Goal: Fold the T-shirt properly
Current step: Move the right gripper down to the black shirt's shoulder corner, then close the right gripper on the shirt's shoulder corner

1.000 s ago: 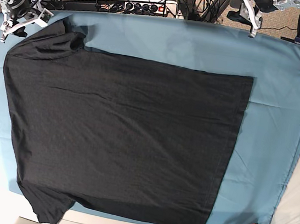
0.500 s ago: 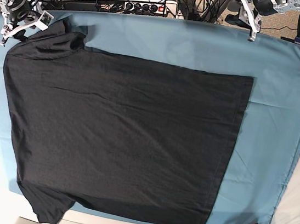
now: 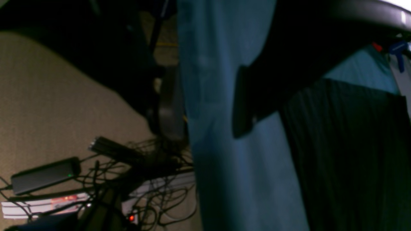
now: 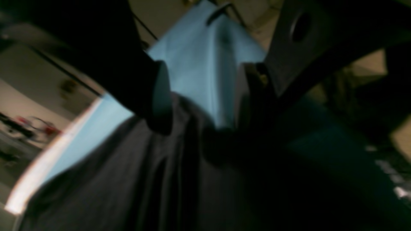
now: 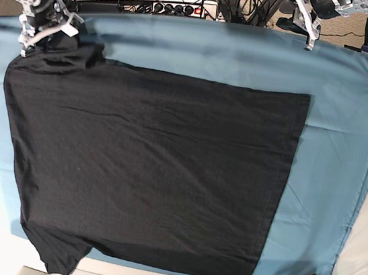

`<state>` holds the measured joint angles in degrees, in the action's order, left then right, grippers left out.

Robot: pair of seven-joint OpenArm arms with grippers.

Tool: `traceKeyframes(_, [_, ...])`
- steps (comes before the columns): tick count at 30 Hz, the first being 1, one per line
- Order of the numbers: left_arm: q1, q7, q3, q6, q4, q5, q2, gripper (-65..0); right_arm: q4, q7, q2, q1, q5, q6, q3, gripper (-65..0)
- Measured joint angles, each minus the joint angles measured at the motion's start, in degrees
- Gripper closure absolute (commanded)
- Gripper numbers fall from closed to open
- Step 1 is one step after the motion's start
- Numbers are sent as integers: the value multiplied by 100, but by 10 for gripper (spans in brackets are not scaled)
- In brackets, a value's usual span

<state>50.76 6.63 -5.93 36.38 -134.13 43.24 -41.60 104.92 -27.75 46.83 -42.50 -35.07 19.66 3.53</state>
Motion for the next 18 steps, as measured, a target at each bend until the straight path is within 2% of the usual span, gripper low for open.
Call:
traceKeyframes(3, [0,-2,0,-4,0,-4,0,-263,-26,-33,-2,13,-175,-258,138,-313])
traceKeyframes(16, [0,2,0,-9,0,-2,0,-263,83,-101,-4,345,-83,-68,151,-313])
traceKeyframes(18, [2,2,0,-9,0,-24,2,-263,236,-96,-17,341,92,-37,177,-313])
